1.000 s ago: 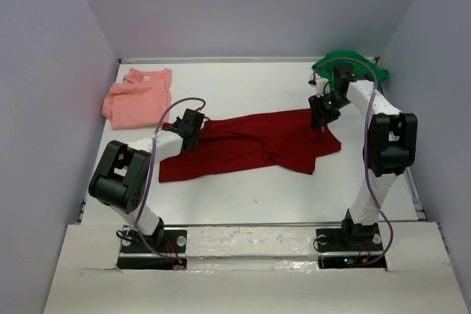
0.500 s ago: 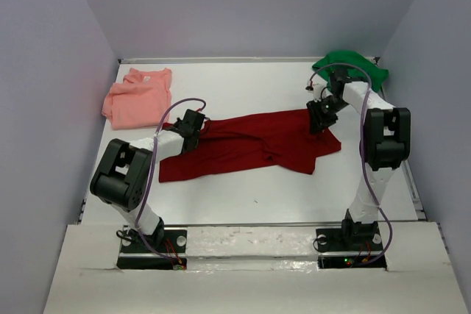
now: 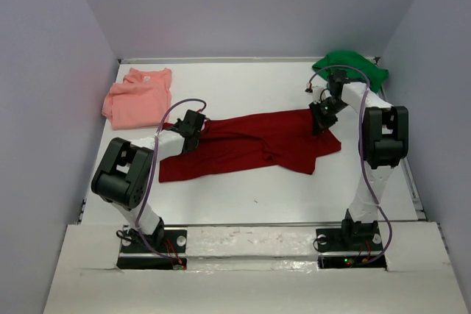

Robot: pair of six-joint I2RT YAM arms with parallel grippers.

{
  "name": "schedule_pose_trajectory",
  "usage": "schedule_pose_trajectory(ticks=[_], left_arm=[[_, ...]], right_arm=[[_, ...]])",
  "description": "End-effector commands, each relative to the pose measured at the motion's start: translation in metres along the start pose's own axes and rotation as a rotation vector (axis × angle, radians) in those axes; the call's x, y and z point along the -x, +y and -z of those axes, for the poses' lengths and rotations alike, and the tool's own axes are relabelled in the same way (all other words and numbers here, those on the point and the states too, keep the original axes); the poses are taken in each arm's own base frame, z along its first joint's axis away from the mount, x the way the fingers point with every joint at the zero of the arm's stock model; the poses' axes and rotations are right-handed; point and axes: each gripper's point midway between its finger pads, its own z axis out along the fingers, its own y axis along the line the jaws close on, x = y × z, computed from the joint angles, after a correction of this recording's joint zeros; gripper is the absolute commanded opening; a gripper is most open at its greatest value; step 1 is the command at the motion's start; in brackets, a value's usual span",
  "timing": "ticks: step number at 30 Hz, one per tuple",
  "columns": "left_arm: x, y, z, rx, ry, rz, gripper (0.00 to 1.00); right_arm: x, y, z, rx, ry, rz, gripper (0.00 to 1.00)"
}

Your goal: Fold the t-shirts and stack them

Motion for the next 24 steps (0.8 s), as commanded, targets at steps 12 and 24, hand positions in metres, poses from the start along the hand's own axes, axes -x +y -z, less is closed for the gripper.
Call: schedule_pose_trajectory(ticks=[12, 24], left_arm=[[-0.005, 0.004, 0.002, 0.038, 0.008, -0.021, 0.00], [-0.021, -0.006, -0.004, 0.055, 0.029, -0.068, 0.00]], right_arm=[[0.008, -0.024, 0.025, -0.164, -0.015, 0.009, 0.00], [0.009, -0.029, 0.035, -0.213, -0.014, 0.012, 0.00]])
